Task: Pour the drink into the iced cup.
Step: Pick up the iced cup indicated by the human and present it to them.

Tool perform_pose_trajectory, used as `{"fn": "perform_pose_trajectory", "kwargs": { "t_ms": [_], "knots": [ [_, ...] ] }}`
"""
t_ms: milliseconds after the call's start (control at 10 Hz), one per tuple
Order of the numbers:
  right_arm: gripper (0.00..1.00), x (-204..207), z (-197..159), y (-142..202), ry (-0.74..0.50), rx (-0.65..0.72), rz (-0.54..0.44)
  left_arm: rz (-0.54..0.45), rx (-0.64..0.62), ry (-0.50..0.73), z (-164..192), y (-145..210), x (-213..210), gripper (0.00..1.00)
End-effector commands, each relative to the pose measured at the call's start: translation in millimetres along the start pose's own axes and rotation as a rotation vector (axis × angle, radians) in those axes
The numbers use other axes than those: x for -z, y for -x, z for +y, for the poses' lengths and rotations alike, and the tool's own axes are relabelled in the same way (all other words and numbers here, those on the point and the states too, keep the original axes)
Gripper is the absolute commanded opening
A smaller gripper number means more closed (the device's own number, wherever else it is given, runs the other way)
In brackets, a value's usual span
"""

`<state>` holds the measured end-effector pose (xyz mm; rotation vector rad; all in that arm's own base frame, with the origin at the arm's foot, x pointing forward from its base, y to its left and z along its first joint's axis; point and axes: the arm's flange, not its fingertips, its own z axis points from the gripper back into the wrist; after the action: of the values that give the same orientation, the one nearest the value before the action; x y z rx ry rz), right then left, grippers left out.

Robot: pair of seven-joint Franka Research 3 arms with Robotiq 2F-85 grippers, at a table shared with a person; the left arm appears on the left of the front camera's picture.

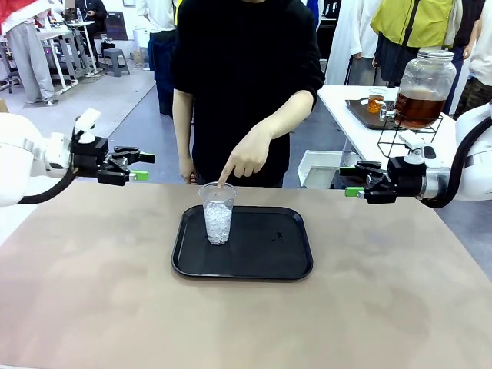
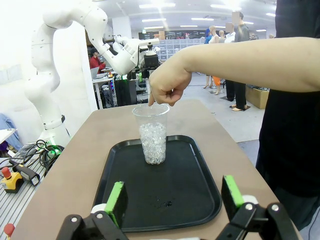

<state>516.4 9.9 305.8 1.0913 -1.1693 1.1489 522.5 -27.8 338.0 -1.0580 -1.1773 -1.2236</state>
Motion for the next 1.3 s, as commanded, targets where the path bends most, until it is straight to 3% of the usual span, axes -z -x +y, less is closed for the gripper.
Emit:
{"fn": "perform_pose_trajectory", "kwargs": {
  "t_ms": [0,500,1200],
  "knots": [
    [1.00,2,-3,-4,-0.010,0.006,0.007,-0.024,0.056,-0.029,-6,16,15,1.00],
    [1.00,2,-3,-4,-0.010,0.006,0.007,-0.038,0.078,-0.096,-14,54,48,1.00],
    [1.00,2,-3,-4,-0.010,0.006,0.007,-0.008,0.006,-0.017,-23,90,86,1.00]
  ]
}}
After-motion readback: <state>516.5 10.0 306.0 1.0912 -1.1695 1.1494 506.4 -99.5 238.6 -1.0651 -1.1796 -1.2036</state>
